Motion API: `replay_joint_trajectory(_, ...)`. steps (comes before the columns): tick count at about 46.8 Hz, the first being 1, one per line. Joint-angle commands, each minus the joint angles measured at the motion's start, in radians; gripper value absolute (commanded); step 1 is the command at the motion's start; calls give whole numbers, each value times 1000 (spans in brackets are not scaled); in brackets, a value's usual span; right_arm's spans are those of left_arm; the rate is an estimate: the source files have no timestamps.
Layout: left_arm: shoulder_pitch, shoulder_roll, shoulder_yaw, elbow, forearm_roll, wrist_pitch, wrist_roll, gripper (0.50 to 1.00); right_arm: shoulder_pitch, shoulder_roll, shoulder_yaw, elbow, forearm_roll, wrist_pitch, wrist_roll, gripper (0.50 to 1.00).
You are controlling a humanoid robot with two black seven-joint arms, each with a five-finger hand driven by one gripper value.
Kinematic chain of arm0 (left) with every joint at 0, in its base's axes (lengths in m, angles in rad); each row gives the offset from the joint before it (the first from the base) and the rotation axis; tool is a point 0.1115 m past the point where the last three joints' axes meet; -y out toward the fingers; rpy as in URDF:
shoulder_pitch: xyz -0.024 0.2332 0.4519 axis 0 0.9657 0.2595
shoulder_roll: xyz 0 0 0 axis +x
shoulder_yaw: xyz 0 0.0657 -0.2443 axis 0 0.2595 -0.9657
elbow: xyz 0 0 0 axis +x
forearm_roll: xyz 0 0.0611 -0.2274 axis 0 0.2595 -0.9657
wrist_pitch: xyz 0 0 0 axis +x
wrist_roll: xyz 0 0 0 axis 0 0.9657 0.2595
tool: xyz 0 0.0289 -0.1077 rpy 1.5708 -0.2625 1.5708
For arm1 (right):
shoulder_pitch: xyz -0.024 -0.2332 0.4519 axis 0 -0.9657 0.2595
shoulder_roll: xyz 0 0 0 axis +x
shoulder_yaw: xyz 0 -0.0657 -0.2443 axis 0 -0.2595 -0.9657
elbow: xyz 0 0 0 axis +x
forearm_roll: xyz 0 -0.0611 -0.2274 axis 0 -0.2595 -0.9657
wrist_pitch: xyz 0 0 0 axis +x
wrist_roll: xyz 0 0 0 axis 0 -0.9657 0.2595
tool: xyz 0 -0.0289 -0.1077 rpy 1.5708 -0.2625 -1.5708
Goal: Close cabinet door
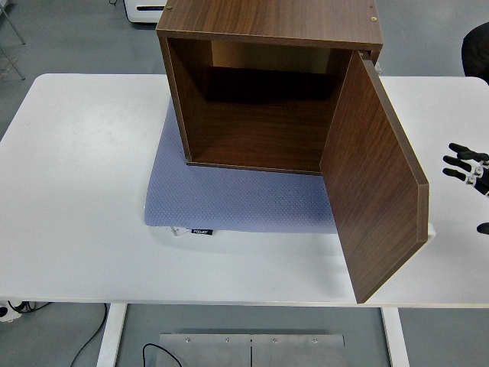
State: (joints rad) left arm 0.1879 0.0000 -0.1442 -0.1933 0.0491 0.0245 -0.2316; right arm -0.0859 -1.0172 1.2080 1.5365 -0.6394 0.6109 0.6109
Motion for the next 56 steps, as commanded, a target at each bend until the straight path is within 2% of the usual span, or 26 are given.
replay_joint_trajectory(1,1,0,0,0,0,0,0,1000,0,0,4,8,-9,0,0,1000)
replay_joint_trajectory(21,1,0,0,0,0,0,0,1000,46,20,-1,57,-75,0,0,1000)
replay_joint_trajectory(43,1,0,0,0,0,-1,0,1000,67,92,-21,67,-125,0,0,1000)
replay_joint_trajectory(56,1,0,0,0,0,0,0,1000,127,134,-84,65,-141,0,0,1000)
